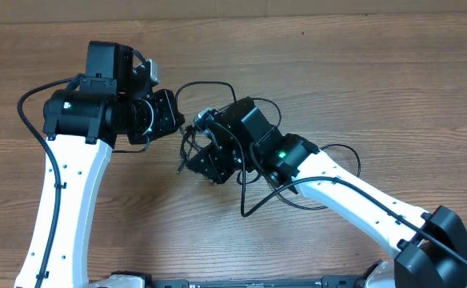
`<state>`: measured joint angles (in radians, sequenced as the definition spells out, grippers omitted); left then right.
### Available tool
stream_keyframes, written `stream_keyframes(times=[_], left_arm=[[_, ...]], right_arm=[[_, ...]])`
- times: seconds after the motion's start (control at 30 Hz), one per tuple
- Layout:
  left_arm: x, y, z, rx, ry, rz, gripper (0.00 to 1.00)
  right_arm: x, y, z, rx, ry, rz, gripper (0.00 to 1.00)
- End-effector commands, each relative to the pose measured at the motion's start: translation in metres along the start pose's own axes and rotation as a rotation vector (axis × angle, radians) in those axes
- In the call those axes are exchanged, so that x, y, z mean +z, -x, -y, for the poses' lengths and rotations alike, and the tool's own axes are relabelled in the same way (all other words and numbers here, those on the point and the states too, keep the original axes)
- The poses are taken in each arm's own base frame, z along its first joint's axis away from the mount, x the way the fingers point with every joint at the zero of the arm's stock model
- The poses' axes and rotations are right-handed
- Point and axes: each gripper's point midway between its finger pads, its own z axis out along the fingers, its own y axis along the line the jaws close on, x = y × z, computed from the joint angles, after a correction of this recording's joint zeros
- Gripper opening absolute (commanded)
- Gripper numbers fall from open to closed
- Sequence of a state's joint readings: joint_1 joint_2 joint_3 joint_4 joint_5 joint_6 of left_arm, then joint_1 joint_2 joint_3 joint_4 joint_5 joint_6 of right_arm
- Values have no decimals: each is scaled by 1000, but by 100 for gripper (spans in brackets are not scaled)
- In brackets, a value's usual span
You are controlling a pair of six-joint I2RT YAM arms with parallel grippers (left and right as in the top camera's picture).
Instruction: Untangle cables
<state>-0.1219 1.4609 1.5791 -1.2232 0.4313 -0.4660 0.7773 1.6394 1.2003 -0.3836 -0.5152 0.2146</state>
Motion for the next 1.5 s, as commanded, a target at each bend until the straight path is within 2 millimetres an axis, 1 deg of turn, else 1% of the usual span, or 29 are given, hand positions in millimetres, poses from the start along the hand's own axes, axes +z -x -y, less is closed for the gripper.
stream_keyframes(times=[0.0,0.07,0.17,0.23,0.3,0.37,0.43,0.53,0.6,0.7,0.87,0.97,1.13,1.23,1.33,1.47], left_arm=[[-1,1,9,-3,-54,-10,4],[-1,9,-2,0,15,35,4],[-4,23,-30,-10,177,116,5],[-8,28,-44,-13,262,150,16],[-10,30,-52,-16,306,163,31],[-10,31,-56,-18,330,168,37],[-7,32,-58,-21,338,160,45],[2,32,-61,-27,339,133,50],[13,29,-59,-35,314,89,51],[31,23,-56,-22,272,7,57],[65,13,-49,45,177,-143,59],[85,10,-57,31,179,-204,60],[117,8,-74,38,201,-287,61],[138,7,-81,34,211,-321,60],[158,5,-84,48,215,-347,60],[185,1,-88,67,228,-372,58]], right_arm=[[-1,3,2,25,-22,17,4],[-7,14,2,86,-39,42,4],[-32,38,-15,68,-38,68,4],[-54,56,-34,13,-33,89,4],[-77,75,-51,-26,-39,115,4],[-98,90,-61,-32,-72,142,4],[-120,106,-72,-52,-102,179,4],[-149,130,-90,-108,-115,255,4],[-167,146,-103,-134,-114,316,4],[-190,164,-115,-162,-127,396,4],[-226,188,-113,-167,-207,516,4],[-246,198,-111,-174,-225,565,4],[-282,209,-112,-208,-258,644,4],[-306,213,-118,-221,-266,698,4],[-323,213,-126,-242,-265,737,4],[-337,211,-137,-283,-267,769,4]])
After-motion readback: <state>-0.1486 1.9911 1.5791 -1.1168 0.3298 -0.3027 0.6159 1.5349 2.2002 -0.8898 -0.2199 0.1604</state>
